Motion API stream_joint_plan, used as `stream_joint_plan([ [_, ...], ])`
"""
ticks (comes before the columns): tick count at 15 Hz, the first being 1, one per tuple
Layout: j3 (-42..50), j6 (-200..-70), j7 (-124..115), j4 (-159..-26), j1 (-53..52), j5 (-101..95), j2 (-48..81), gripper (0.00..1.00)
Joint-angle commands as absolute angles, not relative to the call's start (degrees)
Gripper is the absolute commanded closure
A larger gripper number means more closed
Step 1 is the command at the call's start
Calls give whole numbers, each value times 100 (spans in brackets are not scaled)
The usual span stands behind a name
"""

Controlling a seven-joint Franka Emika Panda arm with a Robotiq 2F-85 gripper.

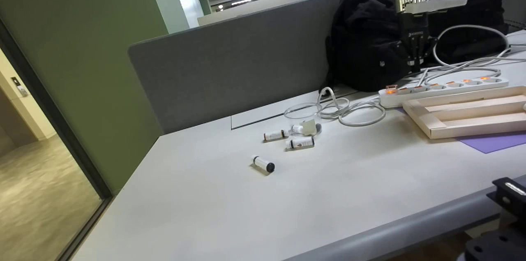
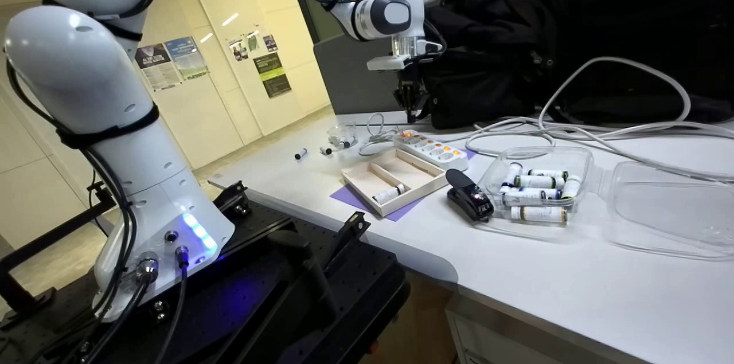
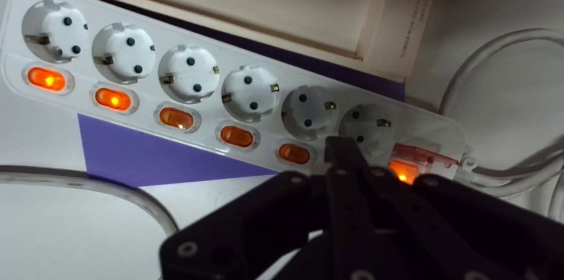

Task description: Turn on the second from last switch on the adapter

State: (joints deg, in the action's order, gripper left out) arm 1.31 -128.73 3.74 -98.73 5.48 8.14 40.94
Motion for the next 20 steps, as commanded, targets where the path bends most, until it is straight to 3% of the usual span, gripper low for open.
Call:
stream_joint_plan([
  [1, 118, -13215, 104, -9880, 535, 858, 4168, 100],
  [6, 137, -13892, -15, -9929, 421, 768, 4341, 100],
  [20, 496, -14079, -477, -9891, 175, 407, 4653, 100],
])
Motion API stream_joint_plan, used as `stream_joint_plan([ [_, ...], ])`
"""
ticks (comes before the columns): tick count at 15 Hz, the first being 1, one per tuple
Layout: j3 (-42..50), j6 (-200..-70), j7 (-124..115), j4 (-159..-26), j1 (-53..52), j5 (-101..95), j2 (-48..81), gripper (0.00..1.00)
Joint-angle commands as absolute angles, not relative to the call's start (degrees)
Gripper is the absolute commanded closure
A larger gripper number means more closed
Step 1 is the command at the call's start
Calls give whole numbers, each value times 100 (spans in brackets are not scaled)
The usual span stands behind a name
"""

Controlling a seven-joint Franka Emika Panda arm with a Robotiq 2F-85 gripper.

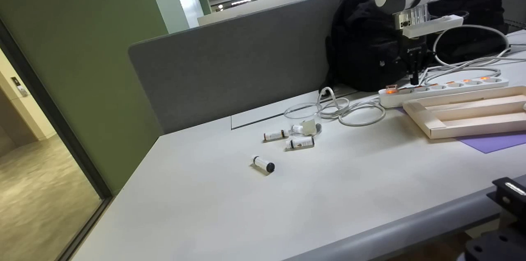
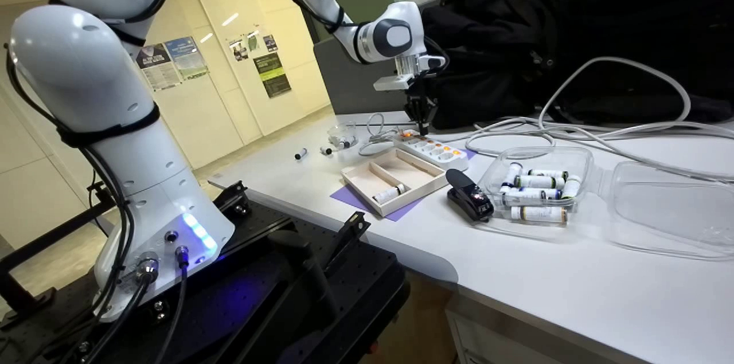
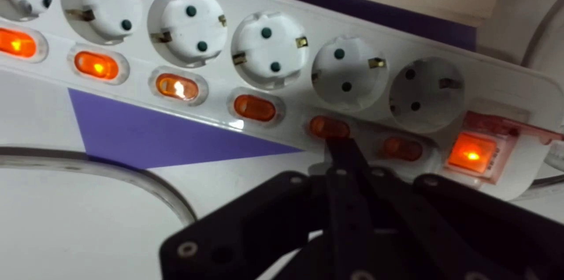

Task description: Turn on the second from last switch on the adapter

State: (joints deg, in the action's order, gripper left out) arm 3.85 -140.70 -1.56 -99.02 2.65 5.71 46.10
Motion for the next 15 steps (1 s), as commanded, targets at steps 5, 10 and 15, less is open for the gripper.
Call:
stream_joint_plan([
  [5, 513, -14070, -530, -9923, 138, 358, 4688, 100],
  [10, 621, -14106, -585, -10129, 16, 90, 4711, 100],
  [15, 748, -14218, -709, -10268, -182, -218, 4791, 100],
])
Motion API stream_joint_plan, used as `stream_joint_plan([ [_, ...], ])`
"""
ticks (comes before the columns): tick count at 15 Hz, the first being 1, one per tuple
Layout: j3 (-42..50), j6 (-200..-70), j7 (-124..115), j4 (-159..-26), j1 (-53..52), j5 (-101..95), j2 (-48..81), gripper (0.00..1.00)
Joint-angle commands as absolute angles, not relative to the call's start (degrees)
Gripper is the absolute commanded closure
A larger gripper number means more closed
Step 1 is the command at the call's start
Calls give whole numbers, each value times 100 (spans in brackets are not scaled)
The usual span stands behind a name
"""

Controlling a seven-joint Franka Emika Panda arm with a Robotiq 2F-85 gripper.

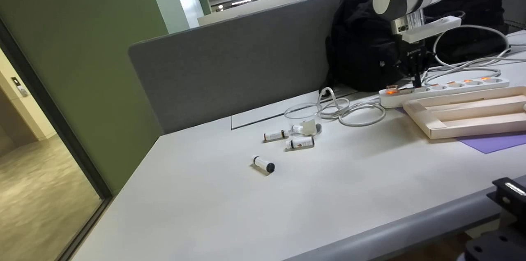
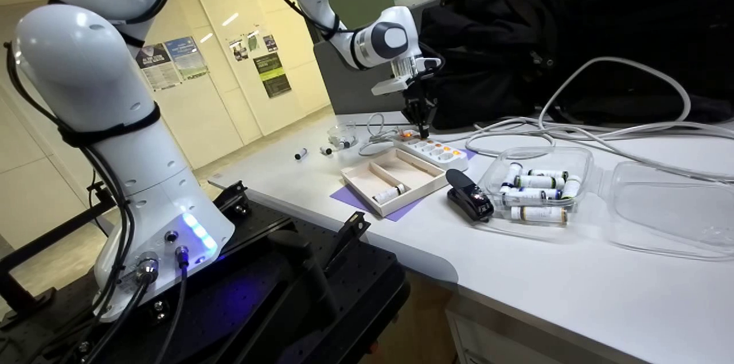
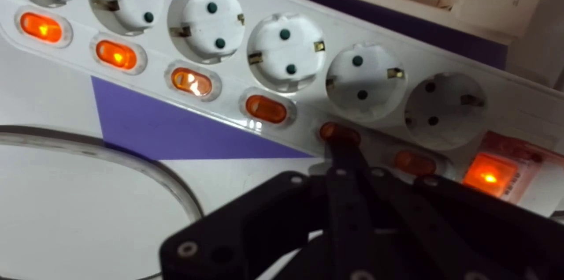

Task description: Turn on the second from last switch on the adapter

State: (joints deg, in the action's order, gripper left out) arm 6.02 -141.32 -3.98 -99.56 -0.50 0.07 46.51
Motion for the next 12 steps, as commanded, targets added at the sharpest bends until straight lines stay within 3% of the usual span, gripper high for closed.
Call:
stream_joint_plan([
  [1, 775, -14229, -750, -10280, -216, -252, 4802, 100],
  [12, 515, -14466, -646, -10640, 298, 478, 4660, 100],
])
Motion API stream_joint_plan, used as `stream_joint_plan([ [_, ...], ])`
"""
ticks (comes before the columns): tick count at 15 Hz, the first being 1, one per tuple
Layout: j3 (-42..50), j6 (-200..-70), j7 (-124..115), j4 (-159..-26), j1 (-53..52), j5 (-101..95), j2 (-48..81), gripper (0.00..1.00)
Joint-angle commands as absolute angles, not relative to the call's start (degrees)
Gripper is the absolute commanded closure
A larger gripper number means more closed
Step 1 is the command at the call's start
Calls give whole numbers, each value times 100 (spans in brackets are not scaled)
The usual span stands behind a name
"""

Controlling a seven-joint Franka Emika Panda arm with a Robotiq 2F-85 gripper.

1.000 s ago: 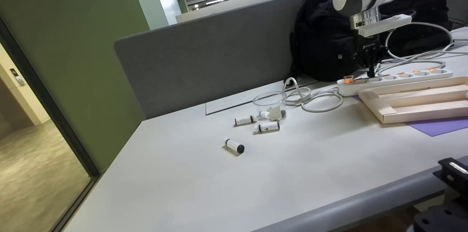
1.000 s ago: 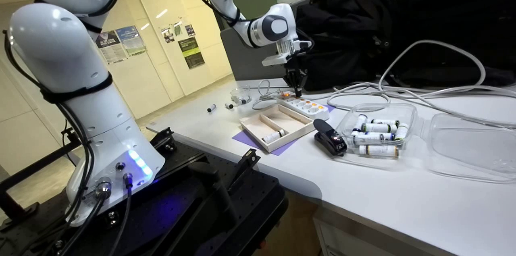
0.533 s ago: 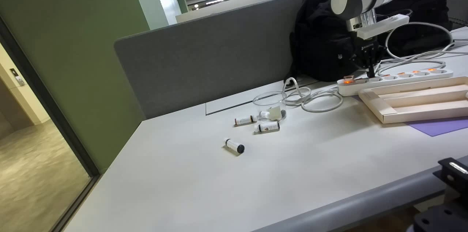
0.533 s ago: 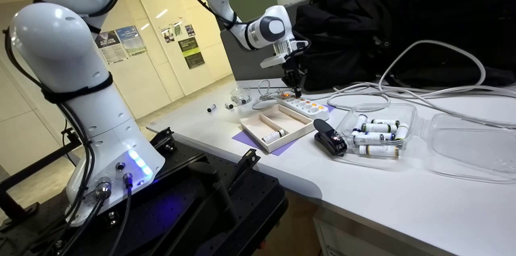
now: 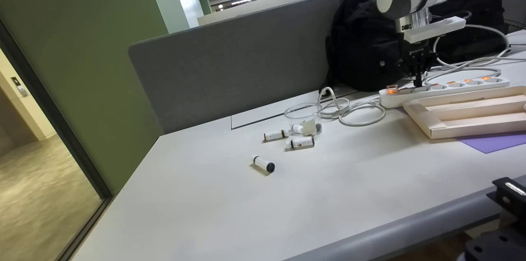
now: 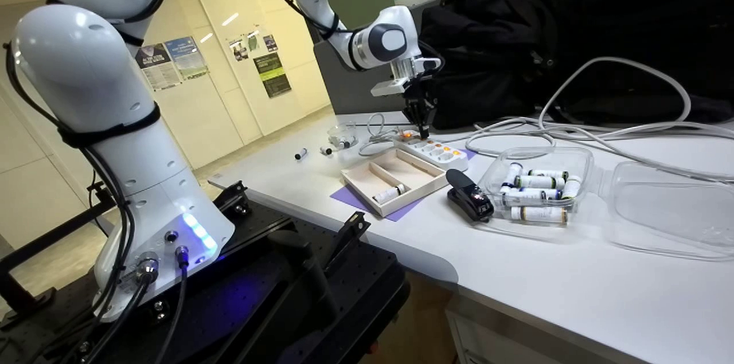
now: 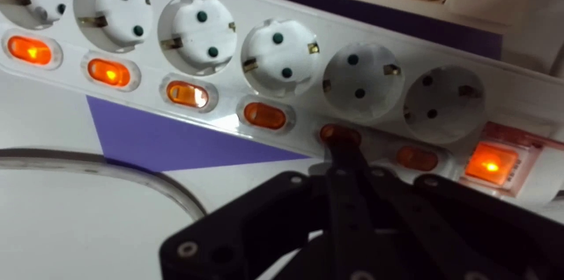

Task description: Turn on the second from last switch on the adapter

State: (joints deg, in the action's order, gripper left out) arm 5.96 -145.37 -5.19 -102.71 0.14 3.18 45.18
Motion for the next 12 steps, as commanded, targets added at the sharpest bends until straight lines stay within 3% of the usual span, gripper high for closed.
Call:
stream_joint_plan([
  [1, 491, -14462, -638, -10672, 374, 596, 4636, 100],
  [8, 435, -14414, -504, -11106, 921, 1147, 4335, 100],
  [12, 347, -14118, -422, -10640, 1209, 1462, 4252, 100],
])
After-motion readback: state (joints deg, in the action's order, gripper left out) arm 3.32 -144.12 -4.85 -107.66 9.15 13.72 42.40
